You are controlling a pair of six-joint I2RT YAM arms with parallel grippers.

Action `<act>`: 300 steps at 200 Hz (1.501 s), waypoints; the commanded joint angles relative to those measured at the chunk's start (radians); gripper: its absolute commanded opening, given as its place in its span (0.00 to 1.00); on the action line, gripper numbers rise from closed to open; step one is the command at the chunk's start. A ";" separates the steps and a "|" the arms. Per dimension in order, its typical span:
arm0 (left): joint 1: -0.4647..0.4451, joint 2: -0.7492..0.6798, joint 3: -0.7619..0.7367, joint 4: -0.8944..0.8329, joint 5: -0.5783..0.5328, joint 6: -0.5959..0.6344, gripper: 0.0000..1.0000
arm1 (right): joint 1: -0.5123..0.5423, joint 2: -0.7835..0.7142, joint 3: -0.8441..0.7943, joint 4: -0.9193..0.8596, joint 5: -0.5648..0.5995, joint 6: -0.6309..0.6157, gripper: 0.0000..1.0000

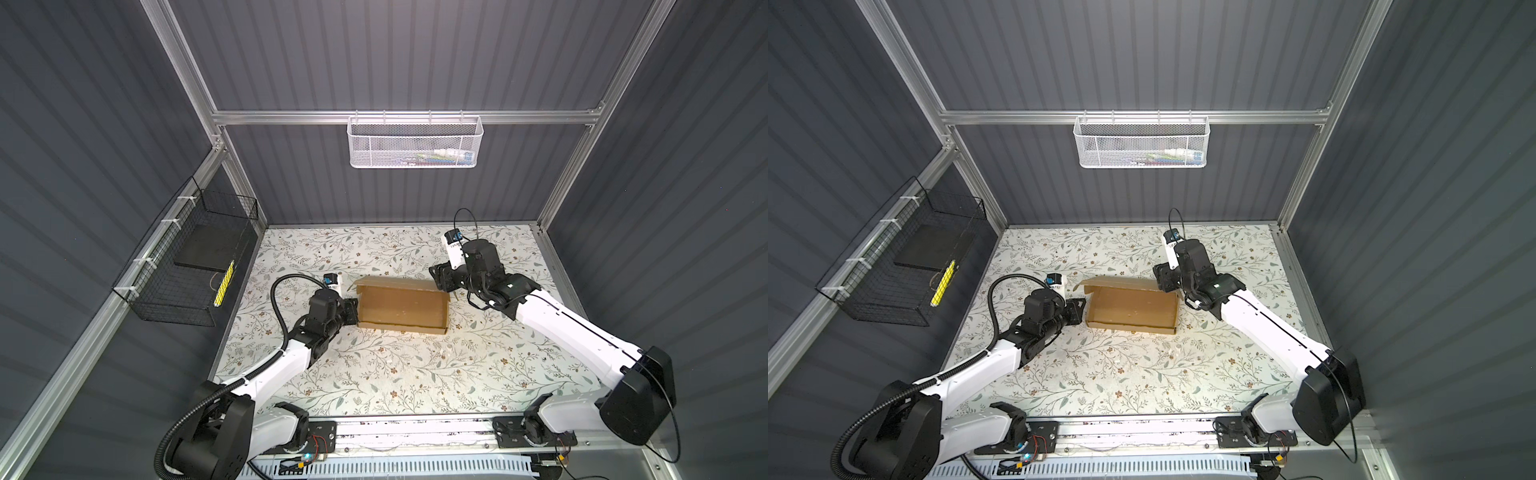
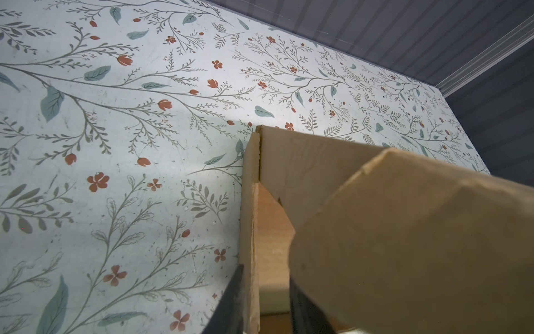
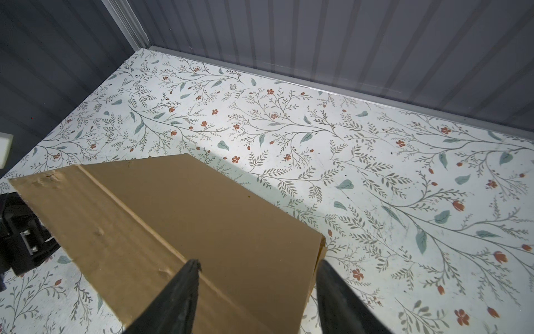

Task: Fold the paper box
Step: 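Press the lid flap down over the tray with the right gripper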

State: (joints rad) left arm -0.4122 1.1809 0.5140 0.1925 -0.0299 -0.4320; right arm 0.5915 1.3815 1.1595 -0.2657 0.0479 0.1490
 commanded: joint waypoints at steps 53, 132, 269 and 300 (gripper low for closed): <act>-0.005 -0.081 -0.044 -0.067 -0.037 -0.020 0.28 | 0.004 0.045 0.043 -0.022 -0.049 0.006 0.65; -0.005 -0.189 -0.064 -0.164 -0.088 -0.027 0.29 | 0.026 0.085 0.038 -0.038 -0.053 0.020 0.65; -0.005 -0.282 -0.029 -0.264 -0.159 -0.037 0.33 | 0.040 0.090 -0.024 -0.023 -0.049 0.052 0.65; -0.005 -0.296 -0.025 -0.266 -0.160 -0.042 0.33 | 0.039 0.089 -0.038 -0.023 -0.051 0.057 0.65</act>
State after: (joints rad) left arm -0.4122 0.9089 0.4625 -0.0525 -0.1692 -0.4614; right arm 0.6266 1.4677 1.1408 -0.2920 0.0021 0.1905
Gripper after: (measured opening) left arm 0.328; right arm 0.652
